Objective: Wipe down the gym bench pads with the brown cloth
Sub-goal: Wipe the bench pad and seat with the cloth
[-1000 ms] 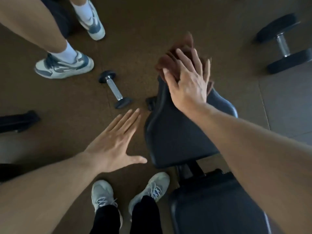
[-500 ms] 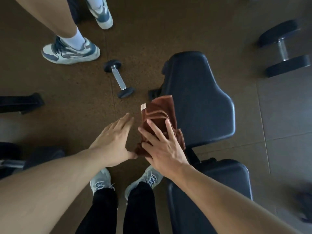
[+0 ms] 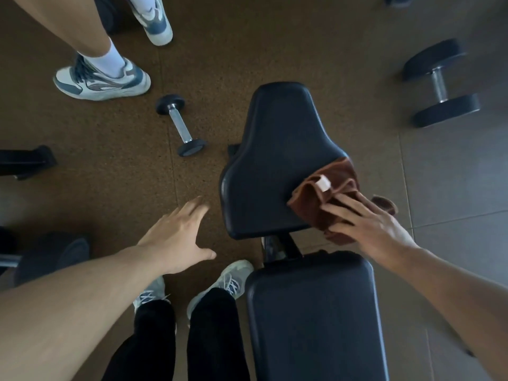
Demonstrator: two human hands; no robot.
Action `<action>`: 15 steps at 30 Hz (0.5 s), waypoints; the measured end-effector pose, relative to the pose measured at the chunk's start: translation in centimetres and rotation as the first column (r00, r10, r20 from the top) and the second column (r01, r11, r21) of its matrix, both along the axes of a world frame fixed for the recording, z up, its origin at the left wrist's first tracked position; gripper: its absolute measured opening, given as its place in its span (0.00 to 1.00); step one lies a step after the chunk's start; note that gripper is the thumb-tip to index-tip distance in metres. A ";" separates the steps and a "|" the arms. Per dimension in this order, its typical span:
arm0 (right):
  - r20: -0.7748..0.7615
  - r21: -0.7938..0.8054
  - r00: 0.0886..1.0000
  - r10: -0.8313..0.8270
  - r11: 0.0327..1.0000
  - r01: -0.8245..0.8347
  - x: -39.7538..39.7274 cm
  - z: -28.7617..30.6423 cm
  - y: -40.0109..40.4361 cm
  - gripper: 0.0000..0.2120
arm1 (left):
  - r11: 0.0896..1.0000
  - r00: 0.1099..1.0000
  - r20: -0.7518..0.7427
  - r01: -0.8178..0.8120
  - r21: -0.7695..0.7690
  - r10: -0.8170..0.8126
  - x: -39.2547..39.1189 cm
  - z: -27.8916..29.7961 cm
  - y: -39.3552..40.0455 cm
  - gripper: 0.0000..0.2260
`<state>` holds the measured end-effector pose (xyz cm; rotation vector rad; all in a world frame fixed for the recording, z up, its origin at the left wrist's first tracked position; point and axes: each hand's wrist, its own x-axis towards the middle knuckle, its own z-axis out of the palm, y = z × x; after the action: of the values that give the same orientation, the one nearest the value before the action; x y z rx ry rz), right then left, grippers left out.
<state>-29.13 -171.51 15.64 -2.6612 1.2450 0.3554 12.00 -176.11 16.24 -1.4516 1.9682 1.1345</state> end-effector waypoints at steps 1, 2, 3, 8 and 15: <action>0.011 -0.013 0.997 -0.071 0.997 0.071 -0.7 0.4 0.3 0.27 | 1.000 1.000 -0.005 -0.024 0.003 0.024 -0.5 0.2 0.2 0.47; 0.020 -0.014 0.991 -0.135 0.991 0.135 -0.9 0.7 0.7 0.29 | 0.999 0.999 -0.014 -0.050 0.010 0.050 -1.2 0.4 0.5 0.47; 0.031 0.000 0.980 -0.195 0.981 0.195 -0.6 0.9 1.0 0.30 | 0.997 0.997 -0.025 -0.077 0.021 0.078 -1.8 0.6 0.9 0.46; 0.100 0.179 0.799 -0.593 0.800 0.572 2.9 0.2 3.4 0.27 | 0.978 0.976 -0.082 -0.197 0.063 0.202 -3.7 1.3 2.4 0.46; 0.220 0.231 0.119 -0.968 0.171 0.958 15.7 0.3 4.4 0.12 | 0.962 0.952 -0.151 -0.253 0.103 0.266 0.7 2.0 6.4 0.43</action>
<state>-13.46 -167.07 15.95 -1.1516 2.4066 -0.2934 12.72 -169.71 18.21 -1.6557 1.8471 1.4742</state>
